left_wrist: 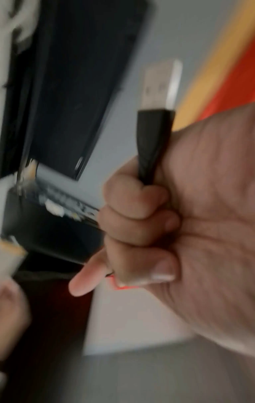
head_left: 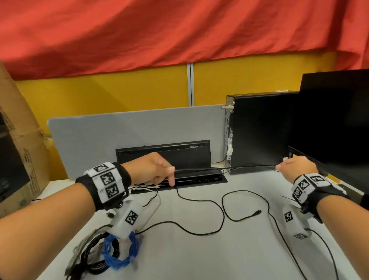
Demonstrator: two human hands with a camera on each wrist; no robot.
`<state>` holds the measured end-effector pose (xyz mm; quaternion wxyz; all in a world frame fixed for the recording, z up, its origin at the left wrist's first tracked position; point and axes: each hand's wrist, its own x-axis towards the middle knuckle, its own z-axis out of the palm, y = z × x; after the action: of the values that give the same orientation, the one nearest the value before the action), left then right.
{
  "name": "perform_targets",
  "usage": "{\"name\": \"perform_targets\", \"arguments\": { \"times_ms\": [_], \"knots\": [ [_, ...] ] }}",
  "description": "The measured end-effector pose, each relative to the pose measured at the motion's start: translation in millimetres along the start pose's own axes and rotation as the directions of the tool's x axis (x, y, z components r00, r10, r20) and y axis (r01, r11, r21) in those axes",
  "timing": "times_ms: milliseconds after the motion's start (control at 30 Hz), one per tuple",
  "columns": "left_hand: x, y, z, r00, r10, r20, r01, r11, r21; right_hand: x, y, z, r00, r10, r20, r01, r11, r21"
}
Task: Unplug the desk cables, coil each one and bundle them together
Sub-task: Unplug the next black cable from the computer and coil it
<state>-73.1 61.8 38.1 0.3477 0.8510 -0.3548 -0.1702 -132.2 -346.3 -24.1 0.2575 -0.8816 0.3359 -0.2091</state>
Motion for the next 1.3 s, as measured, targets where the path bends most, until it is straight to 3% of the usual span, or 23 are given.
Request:
{"name": "perform_targets", "arguments": {
  "times_ms": [33, 67, 133, 233, 300, 400, 500, 600, 700, 767, 900, 1033, 1133, 1233, 1300],
  "knots": [
    [-1, 5, 1, 0.999, 0.053, 0.005, -0.05, 0.969, -0.243, -2, -1, 1, 0.999, -0.029, 0.032, 0.03, 0.999, -0.037],
    [-1, 10, 1, 0.994, 0.112, -0.019, -0.108, 0.88, -0.462, -7, -2, 4, 0.993, -0.081, 0.085, 0.091, 0.989, -0.115],
    [1, 19, 2, 0.973, 0.19, -0.131, -0.224, 0.639, -0.736, -20, -8, 15, 0.963, -0.159, 0.219, 0.21, 0.948, -0.239],
    [10, 27, 4, 0.932, 0.191, -0.307, -0.358, 0.365, -0.859, -43, -10, 29, 0.88, -0.266, 0.393, 0.352, 0.921, -0.166],
    [16, 28, 5, 0.902, 0.12, -0.414, -0.431, 0.263, -0.863, -61, -17, 34, 0.8, -0.358, 0.481, 0.459, 0.882, -0.106],
    [25, 23, 7, 0.855, -0.036, -0.517, -0.499, 0.214, -0.84, -88, -25, 36, 0.619, -0.481, 0.621, 0.595, 0.803, 0.029],
    [32, 9, 8, 0.792, -0.155, -0.59, -0.543, 0.263, -0.798, -111, -37, 21, 0.447, -0.556, 0.701, 0.572, 0.78, 0.253],
    [38, -5, 11, 0.729, -0.268, -0.63, -0.499, 0.421, -0.757, -127, -49, -9, 0.404, -0.612, 0.679, 0.433, 0.782, 0.448],
    [40, -13, 22, 0.723, -0.281, -0.631, -0.393, 0.583, -0.711, -137, -64, -38, 0.402, -0.708, 0.581, 0.483, 0.703, 0.522],
    [39, -13, 31, 0.758, -0.237, -0.607, -0.284, 0.718, -0.636, -137, -72, -48, 0.407, -0.77, 0.491, 0.474, 0.638, 0.607],
    [32, -3, 55, 0.885, -0.129, -0.447, -0.085, 0.9, -0.428, -123, -80, -56, 0.544, -0.779, 0.311, 0.324, 0.537, 0.779],
    [22, 15, 84, 0.985, -0.092, -0.145, 0.023, 0.907, -0.42, -102, -89, -52, 0.705, -0.694, 0.142, 0.333, 0.502, 0.798],
    [13, 28, 97, 0.997, -0.065, 0.051, 0.08, 0.903, -0.422, -88, -89, -36, 0.813, -0.582, -0.011, 0.421, 0.574, 0.703],
    [4, 35, 105, 0.996, 0.013, 0.085, 0.035, 0.839, -0.543, -75, -82, -16, 0.859, -0.499, -0.11, 0.467, 0.678, 0.568],
    [1, 37, 110, 0.994, 0.057, 0.089, 0.02, 0.725, -0.688, -70, -72, 0, 0.874, -0.474, -0.108, 0.459, 0.729, 0.507]
  ]
}}
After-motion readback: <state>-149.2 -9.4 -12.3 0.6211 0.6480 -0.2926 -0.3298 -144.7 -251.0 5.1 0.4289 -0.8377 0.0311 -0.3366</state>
